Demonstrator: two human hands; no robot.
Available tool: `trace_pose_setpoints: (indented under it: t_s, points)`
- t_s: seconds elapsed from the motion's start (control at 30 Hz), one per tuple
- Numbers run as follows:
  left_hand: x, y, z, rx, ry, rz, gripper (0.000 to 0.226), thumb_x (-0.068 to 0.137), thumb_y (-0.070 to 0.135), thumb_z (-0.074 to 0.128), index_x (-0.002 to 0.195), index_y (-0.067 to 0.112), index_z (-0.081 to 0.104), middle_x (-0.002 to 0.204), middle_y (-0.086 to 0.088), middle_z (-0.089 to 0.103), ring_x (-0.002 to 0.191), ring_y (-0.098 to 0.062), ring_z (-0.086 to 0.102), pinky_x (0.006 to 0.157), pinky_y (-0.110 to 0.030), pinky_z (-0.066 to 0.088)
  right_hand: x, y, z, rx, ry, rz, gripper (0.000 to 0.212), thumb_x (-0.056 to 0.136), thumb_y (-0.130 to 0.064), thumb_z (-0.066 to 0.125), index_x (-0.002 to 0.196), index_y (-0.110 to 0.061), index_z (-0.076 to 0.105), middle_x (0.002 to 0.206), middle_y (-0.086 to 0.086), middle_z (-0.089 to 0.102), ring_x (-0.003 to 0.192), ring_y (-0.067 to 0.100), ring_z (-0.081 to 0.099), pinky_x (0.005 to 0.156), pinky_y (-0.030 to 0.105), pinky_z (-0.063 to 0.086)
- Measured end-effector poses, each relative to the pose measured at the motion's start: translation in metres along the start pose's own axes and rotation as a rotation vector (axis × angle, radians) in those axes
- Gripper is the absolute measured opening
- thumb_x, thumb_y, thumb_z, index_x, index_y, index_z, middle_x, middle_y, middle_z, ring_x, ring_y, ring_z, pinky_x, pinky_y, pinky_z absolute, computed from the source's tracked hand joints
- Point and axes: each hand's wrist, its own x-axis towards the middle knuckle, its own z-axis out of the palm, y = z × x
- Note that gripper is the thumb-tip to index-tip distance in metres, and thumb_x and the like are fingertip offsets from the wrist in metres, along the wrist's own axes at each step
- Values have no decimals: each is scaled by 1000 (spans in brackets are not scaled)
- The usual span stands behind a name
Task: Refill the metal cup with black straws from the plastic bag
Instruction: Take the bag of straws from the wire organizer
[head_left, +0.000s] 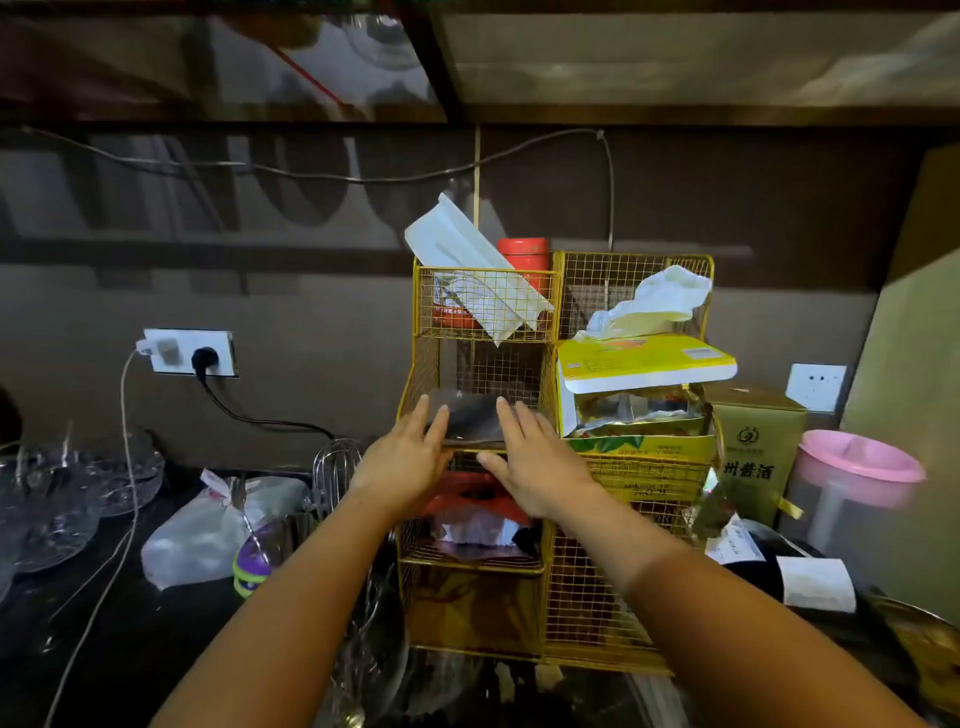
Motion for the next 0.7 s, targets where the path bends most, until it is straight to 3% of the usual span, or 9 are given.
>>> trace_pose_setpoints:
  t_s: [0.23, 0.37, 0.47, 0.7]
  points:
    - [17, -2, 14, 57, -90, -33, 51, 96, 34, 25, 140, 12, 12, 151, -18, 19, 134, -34, 29, 100, -44, 38, 24, 1, 3, -81, -81, 29, 60, 94, -43, 29, 142, -15, 8, 153, 19, 9, 128, 43, 35, 100, 46, 36]
    - [19, 0, 14, 44, -45, 7, 44, 95, 32, 28, 132, 8, 30, 136, -17, 44, 116, -36, 48, 87, -45, 45, 25, 0, 1, -146, -67, 19, 45, 96, -33, 30, 129, -4, 35, 138, 23, 37, 120, 40, 43, 97, 45, 38]
    - [18, -3, 13, 8, -1, 32, 36, 94, 32, 31, 118, 7, 43, 119, -16, 57, 105, -35, 54, 79, -42, 46, 21, -1, 0, -200, -29, -3, 39, 97, -28, 29, 115, -2, 52, 122, 24, 51, 114, 39, 44, 95, 44, 38]
    - [6, -3, 1, 27, 39, 77, 23, 92, 24, 40, 102, 8, 54, 100, -17, 66, 90, -35, 61, 69, -39, 47, 8, 0, -3, -193, 50, -32, 24, 91, -5, 42, 108, -1, 58, 119, 19, 51, 116, 34, 37, 95, 39, 38]
